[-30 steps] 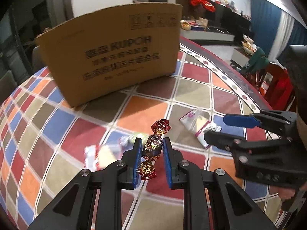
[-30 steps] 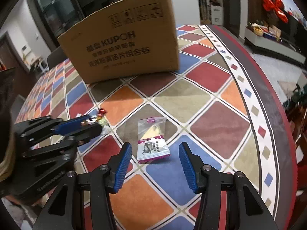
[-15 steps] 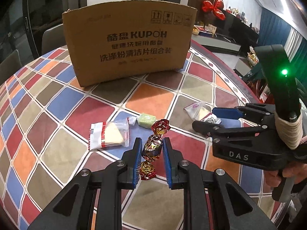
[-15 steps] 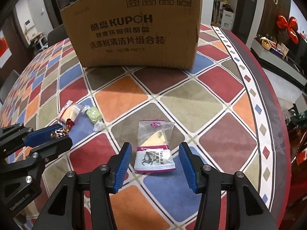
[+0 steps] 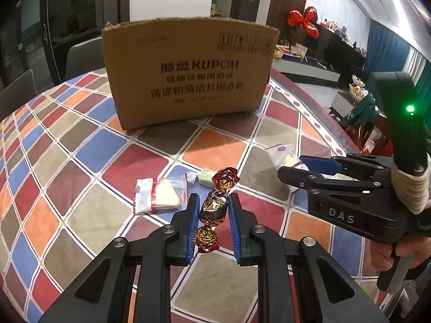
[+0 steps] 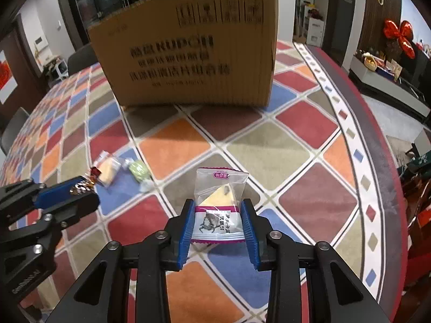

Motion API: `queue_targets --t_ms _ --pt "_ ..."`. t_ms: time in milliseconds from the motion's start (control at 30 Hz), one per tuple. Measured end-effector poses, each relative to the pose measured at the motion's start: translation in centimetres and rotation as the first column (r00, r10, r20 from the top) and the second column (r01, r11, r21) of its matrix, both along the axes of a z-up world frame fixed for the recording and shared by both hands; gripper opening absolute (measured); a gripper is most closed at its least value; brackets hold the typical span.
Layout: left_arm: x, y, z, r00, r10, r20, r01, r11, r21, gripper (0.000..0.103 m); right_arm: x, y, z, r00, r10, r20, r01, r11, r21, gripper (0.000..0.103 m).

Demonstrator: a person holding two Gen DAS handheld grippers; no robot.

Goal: Organize snacks
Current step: 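Carry the candy and cake bag into the box and open both grippers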

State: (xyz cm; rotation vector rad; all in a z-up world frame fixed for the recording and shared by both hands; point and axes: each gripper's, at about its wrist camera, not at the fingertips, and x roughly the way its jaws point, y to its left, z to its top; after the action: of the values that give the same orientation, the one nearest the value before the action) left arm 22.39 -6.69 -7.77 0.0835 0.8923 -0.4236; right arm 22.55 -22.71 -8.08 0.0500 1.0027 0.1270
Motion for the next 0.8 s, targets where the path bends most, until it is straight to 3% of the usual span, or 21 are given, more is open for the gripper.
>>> queue_targets --t_ms 367,800 --pt "-0.4 1.1 5.4 0.993 0.018 0.118 -0.012 0.999 -0.053 0.022 -1.3 0.7 6.3 0.988 0.019 0.150 -0.025 0.999 0.038 0.036" --pt "1.1 1.4 12.8 0.962 0.033 0.272 -0.016 0.998 -0.066 0.022 -0.6 1.2 14.3 0.944 0.035 0.328 -0.058 0.997 0.059 0.036"
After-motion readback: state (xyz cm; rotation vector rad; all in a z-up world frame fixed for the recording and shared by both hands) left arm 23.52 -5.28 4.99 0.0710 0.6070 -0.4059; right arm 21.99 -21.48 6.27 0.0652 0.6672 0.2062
